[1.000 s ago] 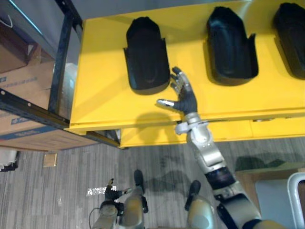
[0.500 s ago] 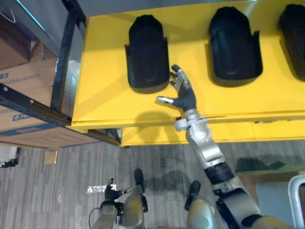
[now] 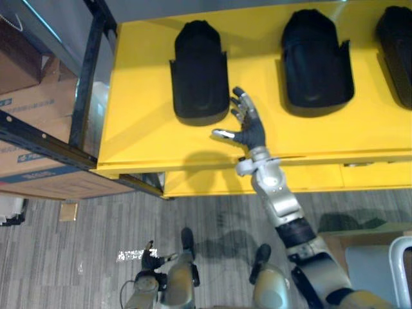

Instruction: Walk over and take plastic housings, then place them on the shelf

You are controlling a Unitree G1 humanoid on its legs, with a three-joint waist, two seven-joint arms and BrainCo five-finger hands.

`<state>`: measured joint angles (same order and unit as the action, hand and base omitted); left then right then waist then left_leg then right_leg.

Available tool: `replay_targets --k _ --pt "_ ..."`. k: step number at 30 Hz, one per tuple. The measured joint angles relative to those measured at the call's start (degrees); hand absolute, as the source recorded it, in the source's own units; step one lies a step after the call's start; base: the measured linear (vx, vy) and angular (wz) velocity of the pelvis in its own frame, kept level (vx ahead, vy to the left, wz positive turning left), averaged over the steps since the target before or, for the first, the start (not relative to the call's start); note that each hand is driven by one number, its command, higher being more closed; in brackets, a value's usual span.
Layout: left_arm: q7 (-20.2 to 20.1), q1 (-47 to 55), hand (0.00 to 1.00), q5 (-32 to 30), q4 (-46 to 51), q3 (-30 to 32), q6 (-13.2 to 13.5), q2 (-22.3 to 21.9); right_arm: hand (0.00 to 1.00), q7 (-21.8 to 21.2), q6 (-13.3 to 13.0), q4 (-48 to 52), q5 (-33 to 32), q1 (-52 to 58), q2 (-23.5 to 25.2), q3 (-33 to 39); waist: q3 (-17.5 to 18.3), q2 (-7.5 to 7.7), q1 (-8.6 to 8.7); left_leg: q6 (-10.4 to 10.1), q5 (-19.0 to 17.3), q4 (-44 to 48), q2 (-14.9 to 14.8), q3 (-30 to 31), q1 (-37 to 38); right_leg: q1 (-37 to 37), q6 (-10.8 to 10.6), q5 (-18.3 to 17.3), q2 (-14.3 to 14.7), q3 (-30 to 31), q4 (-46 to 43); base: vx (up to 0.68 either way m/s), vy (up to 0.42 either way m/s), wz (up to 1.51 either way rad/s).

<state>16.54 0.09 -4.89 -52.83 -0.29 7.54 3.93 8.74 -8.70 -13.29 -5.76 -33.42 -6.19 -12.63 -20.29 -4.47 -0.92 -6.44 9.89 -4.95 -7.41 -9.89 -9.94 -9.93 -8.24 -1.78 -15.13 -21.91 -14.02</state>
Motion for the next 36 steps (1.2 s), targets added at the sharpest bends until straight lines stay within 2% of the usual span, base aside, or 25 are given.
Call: replay_targets --k 5,7,16,19,21,22,28,36 --pt "0.2 0.0 0.0 0.0 0.0 0.0 0.0 0.0 0.0 6.0 -0.2 7.6 12.8 0.0 0.7 1.5 0.0 0.0 0.01 0.0 0.0 0.0 0.0 0.0 0.0 0.0 0.0 0.0 0.0 0.0 0.0 0.0 0.0 0.0" --pt "0.5 0.0 0.0 -0.1 0.1 0.0 0.0 0.0 0.0 7.8 -2.2 12.2 16.2 -0.1 0.8 1.1 0.0 0.0 0.06 0.0 0.0 0.0 0.0 0.0 0.0 -0.1 0.1 -0.1 0.0 0.0 -0.2 0.0 0.0 0.0" --pt "1.0 0.0 0.0 0.0 0.1 0.0 0.1 0.0 0.0 5.5 -2.8 19.7 19.6 -0.9 0.7 -8.0 -0.2 0.28 0.12 -0.1 0.0 0.3 0.4 -0.4 -0.1 -2.6 0.2 -2.2 -1.3 1.2 -4.7 0.0 -0.014 -0.01" --pt "1.0 0.0 0.0 0.0 0.1 0.0 0.2 0.0 0.0 3.1 -3.7 20.1 19.3 -1.7 0.7 -11.7 -0.2 0.37 0.17 -0.1 0.0 0.2 0.5 -0.6 -0.2 -3.1 0.3 -2.6 -1.5 1.5 -5.3 -0.02 -0.039 -0.02" --pt "1.0 0.0 0.0 0.0 0.1 0.1 0.2 0.0 0.0 0.1 -4.0 20.1 16.2 -1.8 0.7 -14.1 -0.3 0.44 0.16 -0.2 -0.1 0.2 0.5 -0.6 -0.2 -3.2 0.3 -2.8 -1.6 1.5 -5.6 -0.01 -0.034 0.03" --pt "1.0 0.0 0.0 0.0 0.1 0.2 0.2 0.0 1.0 -0.6 -4.0 20.1 15.4 -1.8 0.7 -15.1 -0.3 0.49 0.16 -0.4 -0.2 0.2 0.5 -0.6 -0.3 -3.3 0.3 -2.9 -1.7 1.5 -5.7 -0.01 -0.034 0.01" --pt "0.9 -0.2 0.0 0.1 0.7 0.8 0.7 0.1 1.0 -5.0 -4.0 20.1 11.0 -2.2 0.6 -18.0 -1.2 1.11 0.29 -0.2 0.1 0.3 0.5 -0.4 -1.1 -4.3 0.3 -3.1 -1.8 1.5 -6.2 0.0 -0.037 0.02" --pt "0.9 -0.2 0.0 0.1 0.9 1.3 0.7 0.1 1.0 -5.1 -4.0 20.1 10.5 -2.1 0.6 -20.3 -1.5 1.3 0.6 -0.2 0.1 0.3 0.6 -0.6 -1.2 -4.3 0.3 -3.1 -1.7 1.6 -5.9 0.0 -0.017 0.0"
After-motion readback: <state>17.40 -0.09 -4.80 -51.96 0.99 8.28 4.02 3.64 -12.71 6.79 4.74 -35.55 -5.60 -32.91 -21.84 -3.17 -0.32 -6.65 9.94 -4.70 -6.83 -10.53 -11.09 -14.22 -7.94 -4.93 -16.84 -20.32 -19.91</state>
